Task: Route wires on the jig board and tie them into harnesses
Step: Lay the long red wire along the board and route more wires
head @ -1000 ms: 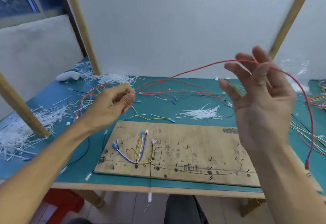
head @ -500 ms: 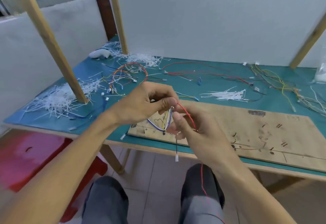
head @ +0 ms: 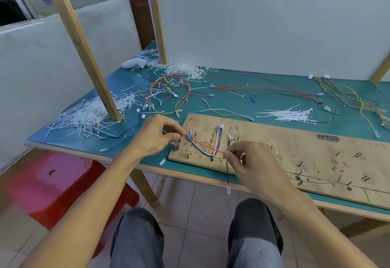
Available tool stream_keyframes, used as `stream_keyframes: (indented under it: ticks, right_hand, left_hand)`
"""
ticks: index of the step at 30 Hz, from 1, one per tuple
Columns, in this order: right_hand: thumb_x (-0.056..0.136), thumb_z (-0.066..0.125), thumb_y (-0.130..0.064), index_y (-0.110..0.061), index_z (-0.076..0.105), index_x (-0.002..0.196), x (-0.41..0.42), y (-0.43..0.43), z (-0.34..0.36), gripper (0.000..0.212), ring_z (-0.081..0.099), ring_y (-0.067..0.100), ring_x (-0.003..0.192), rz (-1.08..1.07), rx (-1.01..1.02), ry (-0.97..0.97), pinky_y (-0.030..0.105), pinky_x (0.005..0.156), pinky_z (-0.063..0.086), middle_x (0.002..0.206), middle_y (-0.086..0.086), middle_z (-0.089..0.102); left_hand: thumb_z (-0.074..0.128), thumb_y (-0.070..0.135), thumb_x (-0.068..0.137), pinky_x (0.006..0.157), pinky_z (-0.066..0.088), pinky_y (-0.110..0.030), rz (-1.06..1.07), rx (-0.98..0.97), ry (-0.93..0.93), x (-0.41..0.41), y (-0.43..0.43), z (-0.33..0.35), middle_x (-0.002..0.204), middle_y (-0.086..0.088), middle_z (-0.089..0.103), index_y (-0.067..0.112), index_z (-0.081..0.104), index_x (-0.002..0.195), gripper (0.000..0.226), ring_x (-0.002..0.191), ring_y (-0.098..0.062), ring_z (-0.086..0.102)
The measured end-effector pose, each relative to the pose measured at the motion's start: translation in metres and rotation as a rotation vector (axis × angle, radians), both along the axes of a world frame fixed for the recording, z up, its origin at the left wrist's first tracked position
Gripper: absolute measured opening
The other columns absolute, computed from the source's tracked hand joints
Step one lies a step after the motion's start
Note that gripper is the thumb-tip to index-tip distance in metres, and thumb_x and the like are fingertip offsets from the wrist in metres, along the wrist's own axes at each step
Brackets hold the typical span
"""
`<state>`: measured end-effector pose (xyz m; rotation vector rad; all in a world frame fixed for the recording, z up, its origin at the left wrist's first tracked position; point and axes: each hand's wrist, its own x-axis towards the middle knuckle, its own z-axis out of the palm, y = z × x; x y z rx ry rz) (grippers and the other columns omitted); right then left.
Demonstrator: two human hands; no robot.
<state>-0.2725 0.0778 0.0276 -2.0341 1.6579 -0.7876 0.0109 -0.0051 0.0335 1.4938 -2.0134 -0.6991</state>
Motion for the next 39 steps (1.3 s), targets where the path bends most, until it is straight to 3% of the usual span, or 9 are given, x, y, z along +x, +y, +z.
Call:
stream_keyframes:
  ticks: [4,10,18,22,26,30,33,36,39]
  right_hand:
    - [0.1,0.067,-0.038,-0.028,0.078,0.091,0.007,-0.002,-0.011,0.017,0.055,0.003,0.059,-0.002,-0.011,0.013,0.019,0.054,0.036,0.052,-0.016,0.052]
    - [0.1,0.068,-0.04,-0.031,0.078,0.093,0.007,-0.004,-0.017,0.014,0.055,0.011,0.058,0.001,-0.033,-0.01,0.021,0.054,0.036,0.055,-0.009,0.058]
    - [0.1,0.069,-0.038,-0.034,0.077,0.092,0.011,-0.006,-0.021,0.013,0.058,0.013,0.062,0.02,-0.04,-0.038,0.019,0.051,0.038,0.058,-0.007,0.061]
    - [0.099,0.07,-0.039,-0.031,0.078,0.092,0.01,-0.007,-0.024,0.013,0.056,0.011,0.059,0.002,-0.021,-0.023,0.019,0.052,0.038,0.056,-0.009,0.06]
    - [0.096,0.073,-0.04,-0.032,0.074,0.089,0.011,-0.004,-0.027,0.01,0.057,0.006,0.061,0.0,-0.008,0.0,0.017,0.053,0.034,0.052,-0.013,0.057]
    - [0.095,0.075,-0.033,-0.032,0.078,0.09,0.009,0.002,-0.028,0.006,0.057,0.004,0.061,0.006,-0.011,0.016,0.015,0.055,0.036,0.051,-0.014,0.057]
    - [0.092,0.079,-0.029,-0.031,0.084,0.095,0.005,0.003,-0.026,0.006,0.058,0.005,0.065,-0.026,-0.026,0.018,0.016,0.061,0.042,0.068,-0.014,0.065]
    - [0.088,0.083,-0.024,-0.03,0.086,0.094,-0.005,0.003,-0.022,0.009,0.059,0.009,0.076,-0.064,-0.031,0.014,0.031,0.072,0.051,0.083,-0.011,0.066]
    - [0.087,0.085,-0.026,-0.033,0.086,0.09,-0.018,0.007,-0.02,0.007,0.06,0.003,0.075,-0.118,0.01,0.002,0.024,0.069,0.048,0.08,-0.015,0.067]
  left_hand:
    - [0.087,0.01,0.084,0.071,0.045,-0.001,0.105,-0.083,-0.076,-0.003,-0.005,-0.008,0.076,0.019,0.077,0.03,0.085,0.09,0.021,0.078,0.009,0.07]
    - [0.09,0.012,0.082,0.066,0.042,0.001,0.149,-0.088,-0.12,0.0,-0.003,-0.012,0.071,0.024,0.073,0.032,0.085,0.086,0.02,0.081,0.015,0.065]
    - [0.09,0.014,0.082,0.069,0.045,-0.014,0.156,-0.09,-0.15,0.003,-0.004,-0.019,0.07,0.028,0.067,0.037,0.084,0.083,0.024,0.084,0.012,0.062]
    - [0.09,0.014,0.082,0.073,0.055,-0.023,0.104,-0.1,-0.193,0.001,-0.007,-0.022,0.082,0.024,0.07,0.034,0.085,0.087,0.022,0.082,0.004,0.063]
    - [0.081,0.007,0.09,0.088,0.059,-0.042,0.043,-0.116,-0.251,0.0,-0.005,-0.021,0.102,0.016,0.071,0.03,0.085,0.097,0.025,0.095,-0.009,0.064]
    - [0.063,0.0,0.089,0.093,0.053,-0.044,0.016,-0.296,-0.524,-0.006,0.012,-0.011,0.116,0.008,0.064,0.025,0.077,0.125,0.045,0.113,-0.017,0.05]
    - [0.067,0.005,0.078,0.091,0.054,-0.045,-0.117,-0.506,-0.546,-0.026,0.048,-0.009,0.121,0.004,0.067,0.02,0.075,0.124,0.049,0.119,-0.023,0.056]
    - [0.058,0.009,0.085,0.106,0.051,-0.043,-0.261,-0.418,-0.536,-0.055,0.081,-0.023,0.136,0.002,0.063,0.02,0.069,0.136,0.054,0.129,-0.021,0.056]
    - [0.062,0.01,0.091,0.11,0.051,-0.041,-0.216,-0.382,-0.485,-0.067,0.094,-0.038,0.142,0.002,0.06,0.021,0.06,0.147,0.057,0.132,-0.02,0.056]
